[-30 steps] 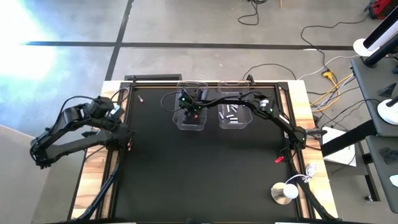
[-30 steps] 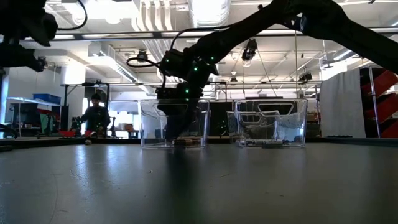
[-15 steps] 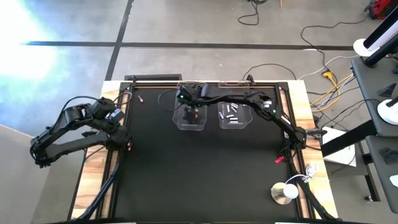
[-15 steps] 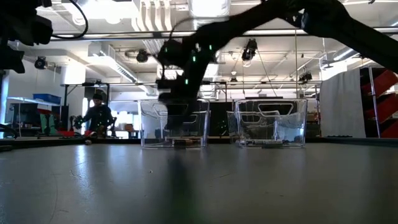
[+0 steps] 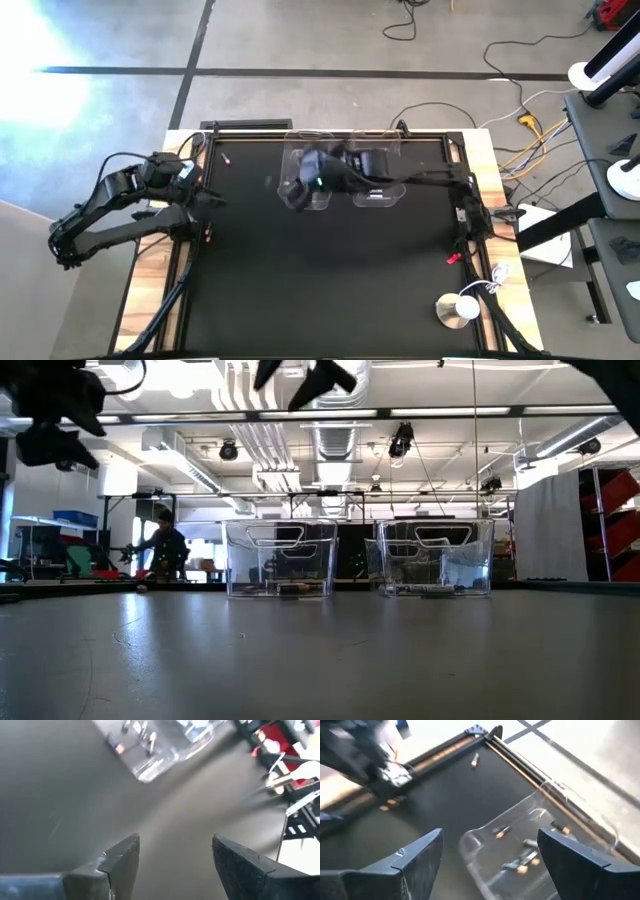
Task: Sort batteries
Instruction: Put the black battery into the left transparent bin
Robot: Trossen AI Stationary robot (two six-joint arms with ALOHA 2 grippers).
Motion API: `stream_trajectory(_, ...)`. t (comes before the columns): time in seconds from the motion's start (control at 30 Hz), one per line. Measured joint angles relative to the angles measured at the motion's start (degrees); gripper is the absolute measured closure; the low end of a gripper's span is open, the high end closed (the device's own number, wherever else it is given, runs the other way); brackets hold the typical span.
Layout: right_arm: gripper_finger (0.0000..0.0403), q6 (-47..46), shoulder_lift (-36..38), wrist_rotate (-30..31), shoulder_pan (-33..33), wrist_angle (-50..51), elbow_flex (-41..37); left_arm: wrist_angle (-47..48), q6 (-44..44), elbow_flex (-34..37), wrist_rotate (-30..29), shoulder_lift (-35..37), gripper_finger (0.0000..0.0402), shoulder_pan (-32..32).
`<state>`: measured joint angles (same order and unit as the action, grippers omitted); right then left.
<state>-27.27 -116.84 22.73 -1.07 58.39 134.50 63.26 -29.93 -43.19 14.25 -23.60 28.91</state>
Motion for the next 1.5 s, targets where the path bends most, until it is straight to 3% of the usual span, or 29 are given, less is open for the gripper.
stream_trajectory(0.17, 0.0099, -5.9, 2.5, 9.9, 7.7, 3.9, -0.1, -2.5, -0.9, 1.2, -1.5, 0.0, 0.0182, -0.8)
stream_trajectory(0.37, 0.0110, -6.4, 3.4, 19.4, 12.8, 10.4, -0.1, -4.2, -2.1, 5.7, -4.1, 0.0, 0.0183, -2.3)
stream_trajectory(0.63, 0.0122, -9.2, 3.8, 18.4, 14.8, 31.6, -0.2, -15.3, -15.5, 16.8, -6.5, -3.0, 0.0183, -8.1)
stream_trajectory(0.8, 0.0129, -5.1, 5.9, 17.4, 16.0, 31.4, -0.8, -16.9, -31.8, 19.4, -19.4, -8.9, 0.0183, -14.2)
stream_trajectory(1.03, 0.0139, -1.0, 10.5, 17.9, 17.0, 31.5, -1.0, -16.2, -46.6, 13.7, -45.1, -17.6, 0.0183, -13.8)
stream_trajectory(1.1, 0.0143, -0.3, 11.2, 17.9, 17.1, 31.6, -1.0, -16.1, -48.7, 11.3, -48.1, -20.5, 0.0186, -11.8)
stream_trajectory(1.2, 0.0148, 1.3, 11.9, 17.9, 17.5, 31.6, -1.2, -16.6, -47.1, 9.4, -46.6, -24.9, 0.0196, -4.2)
stream_trajectory(1.4, 0.0159, 0.6, 11.9, 17.9, 18.1, 31.6, -2.1, -28.5, -37.1, 9.2, -33.1, -33.3, 0.0207, 17.0)
stream_trajectory(1.5, 0.0164, -2.0, 11.9, 17.9, 18.5, 31.7, -3.7, -34.3, -35.5, 9.2, -28.5, -37.9, 0.0208, 23.6)
